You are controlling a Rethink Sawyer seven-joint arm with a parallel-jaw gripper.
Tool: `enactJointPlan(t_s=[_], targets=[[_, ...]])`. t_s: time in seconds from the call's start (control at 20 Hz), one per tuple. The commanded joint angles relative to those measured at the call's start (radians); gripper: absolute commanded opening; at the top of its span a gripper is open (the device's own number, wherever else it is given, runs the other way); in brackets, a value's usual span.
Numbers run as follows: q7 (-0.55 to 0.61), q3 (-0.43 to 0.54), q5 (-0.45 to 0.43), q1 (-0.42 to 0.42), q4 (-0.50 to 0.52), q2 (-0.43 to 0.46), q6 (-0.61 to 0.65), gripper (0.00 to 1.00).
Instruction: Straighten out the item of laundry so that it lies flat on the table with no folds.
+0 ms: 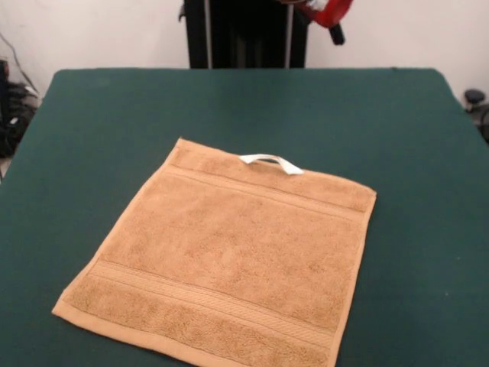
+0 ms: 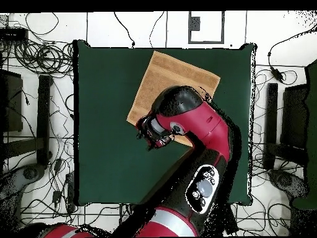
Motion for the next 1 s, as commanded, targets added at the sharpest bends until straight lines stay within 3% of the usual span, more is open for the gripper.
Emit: enactJointPlan(t_s=[0.05,0.45,0.8,1.0], targets=[[0.196,0.087,-0.031,-0.031,-0.113,0.08,-0.243,1.0],[0.187,0.058,-0.119,-0.086,-0.276,0.153,-0.4,1.0],[0.115,0.09,-0.188,-0.139,-0.327,0.19,-0.595,1.0],[0.09,0.1,-0.225,-0.185,-0.441,0.248,-0.621,1.0]])
